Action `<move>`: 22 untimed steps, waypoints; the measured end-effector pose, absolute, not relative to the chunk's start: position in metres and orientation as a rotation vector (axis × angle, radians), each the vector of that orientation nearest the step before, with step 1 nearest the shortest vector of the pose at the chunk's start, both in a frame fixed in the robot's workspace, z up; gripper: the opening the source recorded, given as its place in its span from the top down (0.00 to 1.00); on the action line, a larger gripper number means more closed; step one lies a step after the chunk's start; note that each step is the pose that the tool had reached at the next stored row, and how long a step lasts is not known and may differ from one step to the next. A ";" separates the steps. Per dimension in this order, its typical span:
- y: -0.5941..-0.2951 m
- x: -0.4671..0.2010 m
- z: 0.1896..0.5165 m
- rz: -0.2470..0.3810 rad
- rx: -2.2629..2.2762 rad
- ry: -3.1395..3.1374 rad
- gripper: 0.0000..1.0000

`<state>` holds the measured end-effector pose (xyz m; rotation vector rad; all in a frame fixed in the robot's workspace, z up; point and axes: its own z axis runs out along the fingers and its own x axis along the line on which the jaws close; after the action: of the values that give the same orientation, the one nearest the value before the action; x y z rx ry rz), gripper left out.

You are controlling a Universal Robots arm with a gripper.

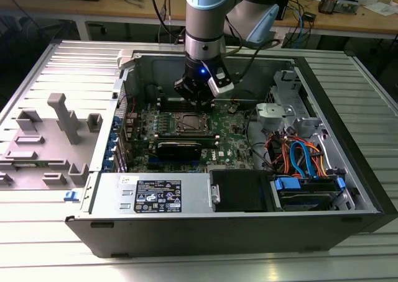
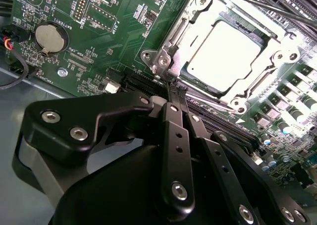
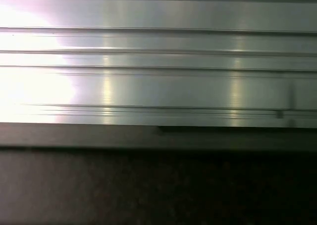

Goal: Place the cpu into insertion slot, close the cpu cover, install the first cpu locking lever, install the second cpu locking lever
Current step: 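Install the first cpu locking lever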

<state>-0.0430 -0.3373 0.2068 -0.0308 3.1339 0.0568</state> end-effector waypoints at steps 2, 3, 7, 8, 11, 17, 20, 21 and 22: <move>-0.337 -0.043 0.207 0.056 -0.031 3.134 0.89; -0.338 -0.043 0.207 0.056 -0.031 3.134 0.89; -0.339 -0.043 0.206 0.056 -0.031 3.134 0.89; -0.339 -0.043 0.206 0.056 -0.031 3.134 0.89; -0.340 -0.043 0.206 0.056 -0.031 3.134 0.89; -0.342 -0.043 0.204 0.056 -0.031 3.134 0.89; -0.342 -0.043 0.204 0.056 -0.031 3.134 0.89; -0.342 -0.043 0.204 0.056 -0.031 3.134 0.89; -0.342 -0.043 0.204 0.056 -0.031 3.134 0.89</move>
<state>-0.0425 -0.3418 0.2038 -0.0308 3.1342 0.0559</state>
